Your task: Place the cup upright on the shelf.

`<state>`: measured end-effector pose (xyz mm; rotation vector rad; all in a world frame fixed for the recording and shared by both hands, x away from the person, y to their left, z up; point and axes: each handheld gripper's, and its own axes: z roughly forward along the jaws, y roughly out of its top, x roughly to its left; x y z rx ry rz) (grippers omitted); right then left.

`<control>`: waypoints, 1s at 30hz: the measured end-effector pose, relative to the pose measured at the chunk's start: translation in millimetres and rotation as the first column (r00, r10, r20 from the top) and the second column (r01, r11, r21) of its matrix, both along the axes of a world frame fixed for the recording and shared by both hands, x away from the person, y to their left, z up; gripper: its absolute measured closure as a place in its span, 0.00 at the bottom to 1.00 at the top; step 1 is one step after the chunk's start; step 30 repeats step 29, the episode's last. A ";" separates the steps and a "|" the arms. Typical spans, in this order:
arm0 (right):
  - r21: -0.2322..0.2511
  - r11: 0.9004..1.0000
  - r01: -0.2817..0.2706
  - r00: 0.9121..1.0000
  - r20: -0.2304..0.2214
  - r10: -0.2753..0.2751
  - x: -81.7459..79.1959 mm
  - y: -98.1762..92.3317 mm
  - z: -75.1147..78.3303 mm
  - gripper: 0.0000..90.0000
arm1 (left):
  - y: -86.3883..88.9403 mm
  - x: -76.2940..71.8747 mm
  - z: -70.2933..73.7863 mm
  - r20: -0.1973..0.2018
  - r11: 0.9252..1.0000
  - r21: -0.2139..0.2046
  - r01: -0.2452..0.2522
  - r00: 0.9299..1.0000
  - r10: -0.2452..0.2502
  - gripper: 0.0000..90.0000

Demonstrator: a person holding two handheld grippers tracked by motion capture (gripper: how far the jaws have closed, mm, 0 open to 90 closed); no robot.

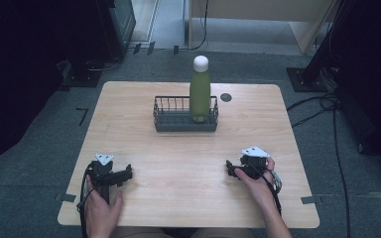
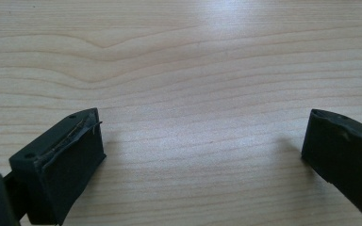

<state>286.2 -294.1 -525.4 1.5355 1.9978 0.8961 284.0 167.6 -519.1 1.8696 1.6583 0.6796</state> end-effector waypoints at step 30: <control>0.004 0.997 0.077 0.997 0.008 -0.077 -21.5 -9.1 -0.1 0.14 | -0.5 -0.1 0.0 0.000 1.000 -0.001 0.003 1.000 -0.003 0.00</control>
